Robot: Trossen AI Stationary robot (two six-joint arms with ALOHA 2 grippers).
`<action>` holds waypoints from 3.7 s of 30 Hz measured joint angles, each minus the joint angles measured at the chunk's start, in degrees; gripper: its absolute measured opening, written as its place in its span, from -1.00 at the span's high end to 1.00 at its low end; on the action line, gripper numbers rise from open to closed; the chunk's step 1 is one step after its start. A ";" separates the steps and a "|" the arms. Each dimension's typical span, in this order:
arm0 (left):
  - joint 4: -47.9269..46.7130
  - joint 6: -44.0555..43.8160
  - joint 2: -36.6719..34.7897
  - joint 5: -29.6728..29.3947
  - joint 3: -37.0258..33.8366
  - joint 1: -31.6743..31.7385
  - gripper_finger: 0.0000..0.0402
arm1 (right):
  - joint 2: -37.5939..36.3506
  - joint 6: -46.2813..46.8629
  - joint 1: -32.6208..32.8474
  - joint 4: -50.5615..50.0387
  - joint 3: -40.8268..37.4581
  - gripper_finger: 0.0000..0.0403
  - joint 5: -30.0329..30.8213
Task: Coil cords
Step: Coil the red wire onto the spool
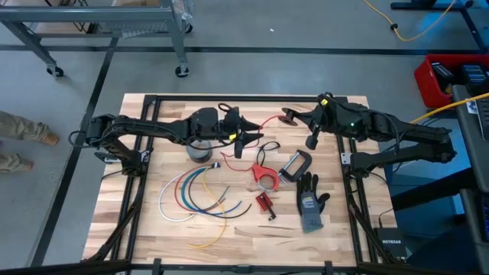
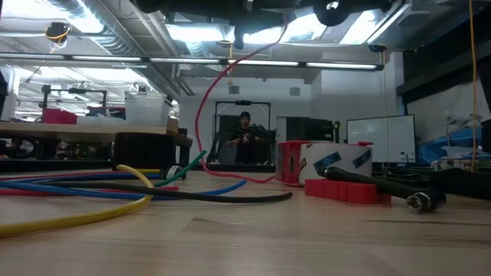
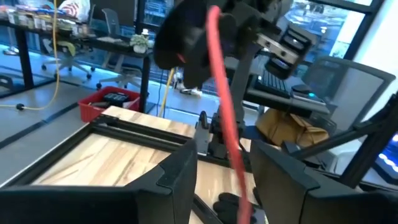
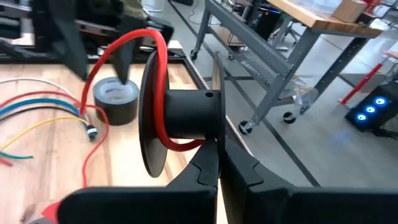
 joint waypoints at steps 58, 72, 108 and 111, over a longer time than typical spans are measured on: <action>-9.25 -14.45 -0.04 -8.73 -0.01 -1.75 0.99 | 24.83 -3.63 0.00 36.63 0.00 0.99 4.45; -9.22 -17.00 -0.04 -8.88 -0.02 -2.01 1.00 | 30.51 -16.30 0.07 35.84 0.00 0.99 17.67; -13.51 -13.18 -4.26 -7.27 0.02 1.66 0.93 | 15.64 -3.22 -0.04 10.62 -0.02 0.99 -5.71; -13.51 -12.18 -4.26 -6.55 0.04 1.66 0.94 | 14.72 -3.09 -0.02 10.65 -0.02 0.99 -6.38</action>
